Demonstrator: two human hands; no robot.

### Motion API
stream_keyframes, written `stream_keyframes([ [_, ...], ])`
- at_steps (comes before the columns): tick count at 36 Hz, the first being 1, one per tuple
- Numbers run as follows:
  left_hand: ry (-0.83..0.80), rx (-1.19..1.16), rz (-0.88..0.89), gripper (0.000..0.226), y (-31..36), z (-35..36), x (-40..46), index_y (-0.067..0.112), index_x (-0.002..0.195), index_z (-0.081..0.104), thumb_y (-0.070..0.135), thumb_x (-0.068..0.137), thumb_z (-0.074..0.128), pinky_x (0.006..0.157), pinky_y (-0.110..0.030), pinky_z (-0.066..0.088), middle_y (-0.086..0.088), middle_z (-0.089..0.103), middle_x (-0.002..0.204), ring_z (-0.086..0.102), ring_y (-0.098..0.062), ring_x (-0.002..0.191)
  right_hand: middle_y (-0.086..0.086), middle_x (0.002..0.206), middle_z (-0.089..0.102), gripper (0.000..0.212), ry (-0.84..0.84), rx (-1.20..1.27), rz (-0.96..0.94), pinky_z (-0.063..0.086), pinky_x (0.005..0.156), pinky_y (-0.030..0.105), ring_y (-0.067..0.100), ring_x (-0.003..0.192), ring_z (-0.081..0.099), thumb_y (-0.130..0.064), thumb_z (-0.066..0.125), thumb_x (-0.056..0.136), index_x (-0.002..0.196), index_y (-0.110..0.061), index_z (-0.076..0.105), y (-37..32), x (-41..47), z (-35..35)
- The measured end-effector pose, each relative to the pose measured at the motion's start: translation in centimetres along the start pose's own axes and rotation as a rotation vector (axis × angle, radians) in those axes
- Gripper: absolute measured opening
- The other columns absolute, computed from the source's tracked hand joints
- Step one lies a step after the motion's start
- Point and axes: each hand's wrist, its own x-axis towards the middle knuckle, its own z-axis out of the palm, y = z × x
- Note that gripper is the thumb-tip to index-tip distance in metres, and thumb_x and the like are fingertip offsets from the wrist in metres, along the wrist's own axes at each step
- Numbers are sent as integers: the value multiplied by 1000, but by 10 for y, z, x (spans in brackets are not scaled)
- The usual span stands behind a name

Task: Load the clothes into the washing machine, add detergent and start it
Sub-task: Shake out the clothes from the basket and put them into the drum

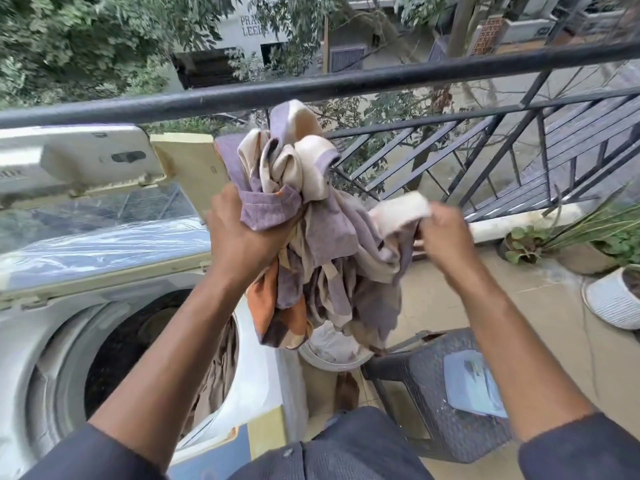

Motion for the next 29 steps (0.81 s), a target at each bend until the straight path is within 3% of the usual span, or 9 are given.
stream_keyframes([
  [3, -9, 17, -31, 36, -8, 3, -2, 36, 106, 68, 50, 78, 87, 77, -57, 61, -4, 80, 98, 77, -22, 94, -10, 75, 73, 38, 108, 333, -263, 56, 59, 30, 11, 69, 67, -6, 42, 87, 90, -25, 75, -53, -14, -39],
  [7, -9, 30, -37, 40, -8, 5, -3, 33, 107, 67, 50, 77, 86, 75, -58, 61, -9, 79, 94, 78, -28, 95, 2, 89, 72, 34, 227, 412, -491, 54, 73, 42, 18, 83, 66, -1, 42, 91, 100, -15, 73, -78, -24, -50],
  [10, -8, 2, -51, 34, -4, 3, -4, 37, 105, 69, 48, 78, 86, 81, -53, 62, -3, 80, 99, 77, -20, 99, 16, 96, 72, 35, 197, 82, -420, 54, 77, 44, 33, 90, 68, -7, 40, 90, 110, -8, 69, -53, -18, -29],
  [13, -2, -63, -112, 30, -3, -2, -6, 33, 99, 74, 42, 75, 90, 81, -47, 63, 8, 78, 98, 76, -12, 98, 23, 111, 70, 30, -168, -655, -150, 54, 80, 45, 42, 102, 67, -18, 44, 92, 113, -16, 66, -28, -15, -17],
  [15, -11, -73, -124, 33, -5, -5, -7, 30, 101, 75, 39, 74, 92, 81, -47, 63, 7, 79, 98, 76, -13, 99, 21, 120, 69, 27, -221, -788, -38, 54, 83, 44, 43, 107, 65, -20, 47, 94, 113, -20, 67, -20, -18, -18],
  [18, -6, -104, -133, 32, -8, -5, -6, 35, 100, 75, 38, 73, 92, 87, -48, 63, 9, 80, 102, 76, -12, 103, 16, 100, 72, 21, -31, -474, -82, 53, 73, 45, 37, 89, 65, -24, 42, 95, 95, -16, 61, -16, -17, -27],
  [20, -7, -110, -161, 36, -10, -3, -6, 38, 102, 74, 38, 72, 93, 90, -47, 63, 13, 79, 103, 75, -8, 105, 6, 92, 75, 26, 1, -106, -142, 59, 78, 51, 31, 88, 71, -31, 42, 98, 94, -19, 65, -23, -19, -34],
  [24, -16, -102, -208, 48, -14, 3, -4, 23, 112, 76, 41, 71, 96, 93, -49, 62, 7, 80, 109, 75, -11, 106, -5, 108, 78, 29, -145, 250, -323, 58, 96, 39, 10, 102, 73, -12, 48, 108, 110, -25, 74, -52, -37, -40],
  [29, -75, -162, -195, 29, -5, 10, -3, 25, 98, 77, 33, 77, 95, 90, -44, 63, 6, 80, 98, 76, -10, 97, -4, 103, 76, 27, -312, 366, -374, 53, 87, 29, 7, 97, 67, -15, 49, 109, 112, -27, 73, -79, -52, -22],
])
